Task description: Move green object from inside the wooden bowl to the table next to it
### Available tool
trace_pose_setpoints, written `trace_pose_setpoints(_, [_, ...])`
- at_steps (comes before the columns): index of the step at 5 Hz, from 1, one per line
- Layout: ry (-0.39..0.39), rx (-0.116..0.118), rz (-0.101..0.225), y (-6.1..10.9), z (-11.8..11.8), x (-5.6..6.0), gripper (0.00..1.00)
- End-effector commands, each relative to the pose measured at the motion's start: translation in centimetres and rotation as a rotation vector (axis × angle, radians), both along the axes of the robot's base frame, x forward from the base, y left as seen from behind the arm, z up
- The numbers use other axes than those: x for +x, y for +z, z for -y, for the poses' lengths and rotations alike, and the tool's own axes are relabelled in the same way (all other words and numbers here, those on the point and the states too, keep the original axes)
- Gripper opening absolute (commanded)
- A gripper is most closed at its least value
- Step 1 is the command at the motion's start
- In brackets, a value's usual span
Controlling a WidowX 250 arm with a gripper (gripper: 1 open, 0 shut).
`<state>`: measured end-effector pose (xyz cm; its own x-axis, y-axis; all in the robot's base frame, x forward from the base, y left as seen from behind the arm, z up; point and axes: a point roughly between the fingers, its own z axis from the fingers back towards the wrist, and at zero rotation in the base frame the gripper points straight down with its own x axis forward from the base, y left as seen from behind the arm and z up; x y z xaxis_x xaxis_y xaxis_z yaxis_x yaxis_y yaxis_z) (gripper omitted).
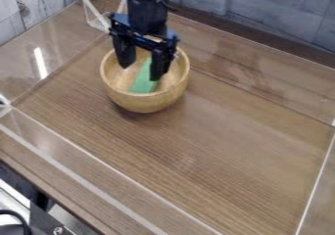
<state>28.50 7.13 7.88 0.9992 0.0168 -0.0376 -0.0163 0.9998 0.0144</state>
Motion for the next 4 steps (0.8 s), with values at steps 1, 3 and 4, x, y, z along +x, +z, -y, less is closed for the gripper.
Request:
trace_pose_setpoints(1, [0.022, 0.016, 0.034, 1.0, 0.2, 0.8, 1.00])
trace_pose_setpoints(3, [0.072, 0.021, 0.041, -0.8, -2.5, 1.9, 1.00])
trace_pose_setpoints(4, [0.059, 0.019, 0.041, -1.5, -3.2, 1.9, 1.00])
